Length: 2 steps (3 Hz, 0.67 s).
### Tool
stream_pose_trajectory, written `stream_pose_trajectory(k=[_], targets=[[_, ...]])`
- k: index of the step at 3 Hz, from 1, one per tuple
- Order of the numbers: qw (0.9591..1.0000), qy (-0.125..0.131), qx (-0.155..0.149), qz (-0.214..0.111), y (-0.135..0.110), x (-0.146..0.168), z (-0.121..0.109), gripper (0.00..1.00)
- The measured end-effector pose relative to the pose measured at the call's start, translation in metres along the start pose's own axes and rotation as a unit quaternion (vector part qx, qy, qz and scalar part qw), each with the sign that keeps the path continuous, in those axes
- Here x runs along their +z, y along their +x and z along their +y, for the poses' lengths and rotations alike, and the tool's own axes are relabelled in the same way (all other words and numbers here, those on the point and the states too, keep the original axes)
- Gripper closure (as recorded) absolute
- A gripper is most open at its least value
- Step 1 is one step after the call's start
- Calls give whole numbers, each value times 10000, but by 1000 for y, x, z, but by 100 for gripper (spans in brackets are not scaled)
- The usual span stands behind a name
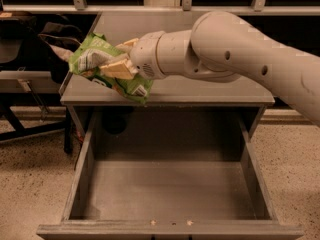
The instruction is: Pick green rice chip bag from top drawer and place on counter
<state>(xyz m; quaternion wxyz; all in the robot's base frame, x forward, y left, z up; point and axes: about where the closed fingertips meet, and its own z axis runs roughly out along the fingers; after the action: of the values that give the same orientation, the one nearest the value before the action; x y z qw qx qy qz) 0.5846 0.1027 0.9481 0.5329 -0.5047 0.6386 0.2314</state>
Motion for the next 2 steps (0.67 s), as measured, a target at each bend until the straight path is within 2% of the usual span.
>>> stream_pose_trajectory(k=[1, 2], targets=[[9987, 477, -32, 157, 13, 7, -22, 100], [9955, 902, -22, 303, 23, 14, -45, 100]])
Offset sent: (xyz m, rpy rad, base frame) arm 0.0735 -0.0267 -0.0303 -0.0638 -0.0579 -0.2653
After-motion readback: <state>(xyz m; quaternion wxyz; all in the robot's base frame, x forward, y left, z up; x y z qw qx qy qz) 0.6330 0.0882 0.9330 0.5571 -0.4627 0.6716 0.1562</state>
